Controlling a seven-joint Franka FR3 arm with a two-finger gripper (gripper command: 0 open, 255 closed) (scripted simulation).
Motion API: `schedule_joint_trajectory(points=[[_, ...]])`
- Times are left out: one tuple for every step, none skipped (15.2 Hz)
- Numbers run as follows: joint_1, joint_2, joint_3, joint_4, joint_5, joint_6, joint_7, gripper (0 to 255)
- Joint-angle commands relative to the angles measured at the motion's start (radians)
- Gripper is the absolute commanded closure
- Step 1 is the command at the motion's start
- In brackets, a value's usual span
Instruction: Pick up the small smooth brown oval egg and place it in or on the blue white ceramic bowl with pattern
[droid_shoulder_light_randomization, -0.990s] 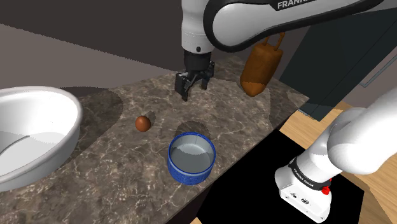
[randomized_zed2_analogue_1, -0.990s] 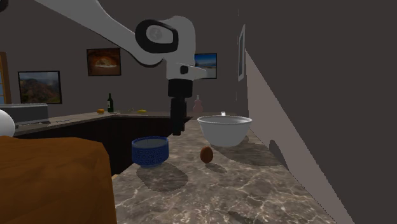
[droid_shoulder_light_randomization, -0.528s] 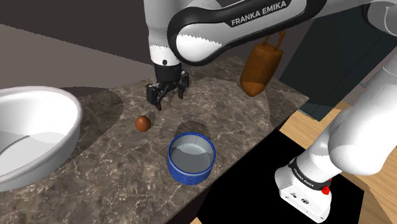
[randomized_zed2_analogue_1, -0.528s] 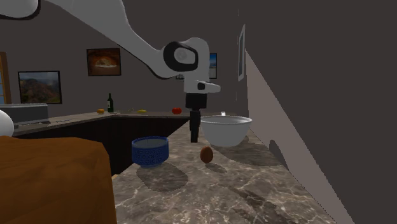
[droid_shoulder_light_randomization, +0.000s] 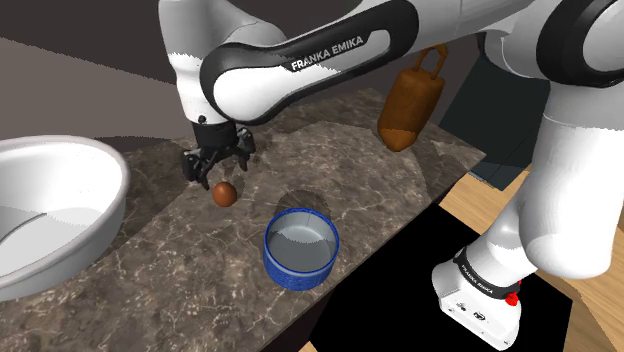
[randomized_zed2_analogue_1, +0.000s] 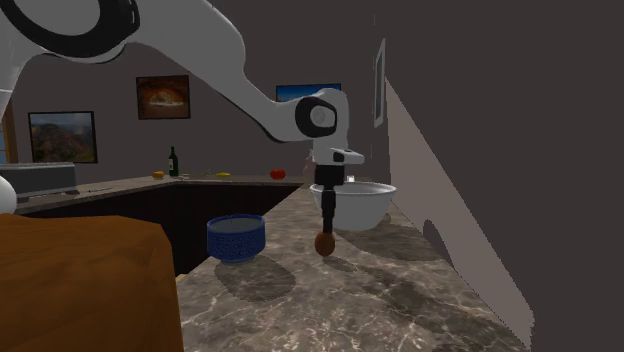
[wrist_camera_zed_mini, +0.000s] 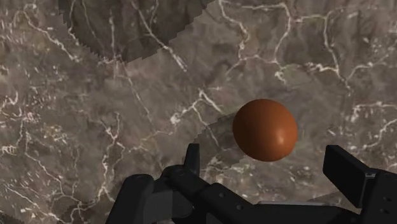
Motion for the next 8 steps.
schedule_joint_trajectory(points=[[0.021, 0.044, -0.005, 0.038, -0.017, 0.003, 0.019, 0], [0.022, 0.048, -0.007, 0.03, -0.019, 0.014, 0.021, 0], [0.022, 0.053, -0.009, 0.023, -0.022, 0.025, 0.023, 0], [0.022, 0.057, -0.01, 0.016, -0.025, 0.036, 0.025, 0], [0.023, 0.062, -0.012, 0.01, -0.028, 0.047, 0.026, 0], [0.023, 0.067, -0.014, 0.003, -0.031, 0.058, 0.028, 0], [0.024, 0.073, -0.016, -0.003, -0.035, 0.069, 0.031, 0], [0.024, 0.076, -0.017, -0.006, -0.037, 0.075, 0.032, 0]])
